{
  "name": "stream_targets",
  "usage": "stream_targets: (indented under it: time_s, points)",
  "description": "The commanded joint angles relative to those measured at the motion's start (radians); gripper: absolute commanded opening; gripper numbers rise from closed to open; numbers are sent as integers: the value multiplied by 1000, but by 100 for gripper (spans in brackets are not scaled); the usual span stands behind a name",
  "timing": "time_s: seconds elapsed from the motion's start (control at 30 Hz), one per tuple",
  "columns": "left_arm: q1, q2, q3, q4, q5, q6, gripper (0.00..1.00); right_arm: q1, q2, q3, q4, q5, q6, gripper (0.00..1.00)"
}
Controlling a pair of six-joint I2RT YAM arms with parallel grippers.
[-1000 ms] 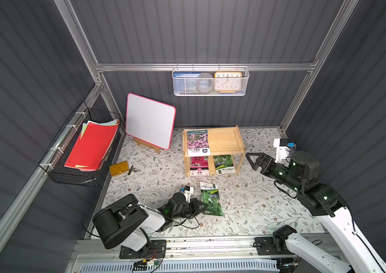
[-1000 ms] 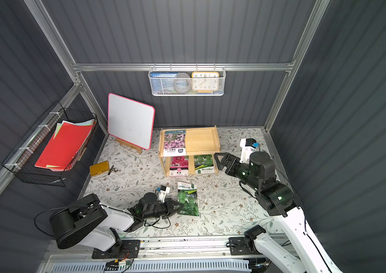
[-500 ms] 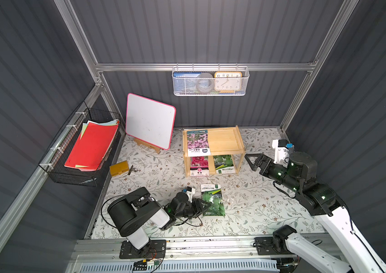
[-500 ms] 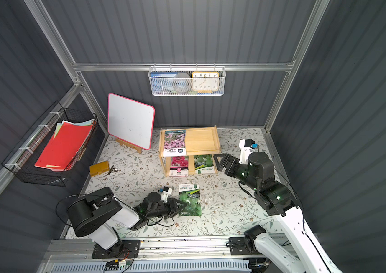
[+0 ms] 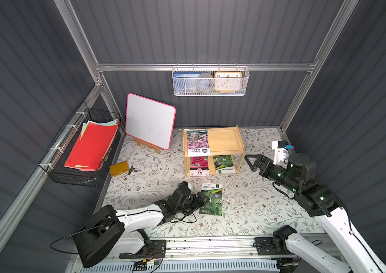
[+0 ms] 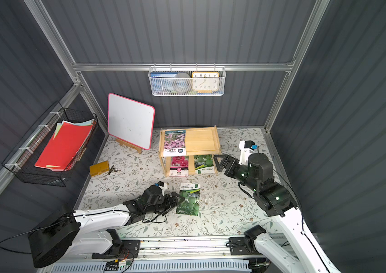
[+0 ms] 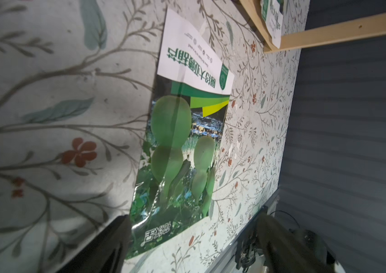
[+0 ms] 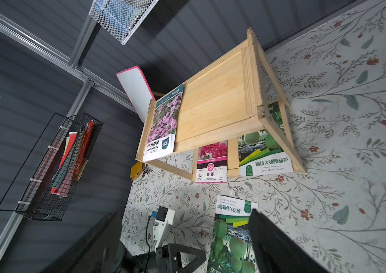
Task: Take the seed bag off the shelf
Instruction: Place the seed packet at the center of the board, then pick up the seed packet from the shelf.
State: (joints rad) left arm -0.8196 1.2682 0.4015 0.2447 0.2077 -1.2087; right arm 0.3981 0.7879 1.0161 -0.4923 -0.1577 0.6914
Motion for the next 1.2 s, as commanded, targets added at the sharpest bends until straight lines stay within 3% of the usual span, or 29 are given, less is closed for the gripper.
stream_targets:
  time_s: [0.0,0.17,0.4,0.57,0.73,0.83,1.03,1.17]
  points:
    - [-4,-2,39,-206,-63,71,93,-5,-5,-16,24,-12,4,91]
    - [-3,-27,110,-291,-147,85,94,-5,24,-8,16,-51,-10,91]
    - [-3,-223,323,-495,-283,149,95,8,161,61,17,-212,-22,88]
    - [-3,-303,496,-612,-403,189,100,78,288,170,-7,-183,-53,86]
    - [9,-220,668,-758,-544,227,100,134,463,321,-84,-139,-75,84]
    - [106,-132,734,-806,-548,298,100,157,546,374,-89,-133,-51,83]
    - [397,-89,741,-650,-350,481,96,202,607,325,46,-70,101,79]
    - [469,-34,801,-608,-287,530,94,240,601,246,180,6,226,79]
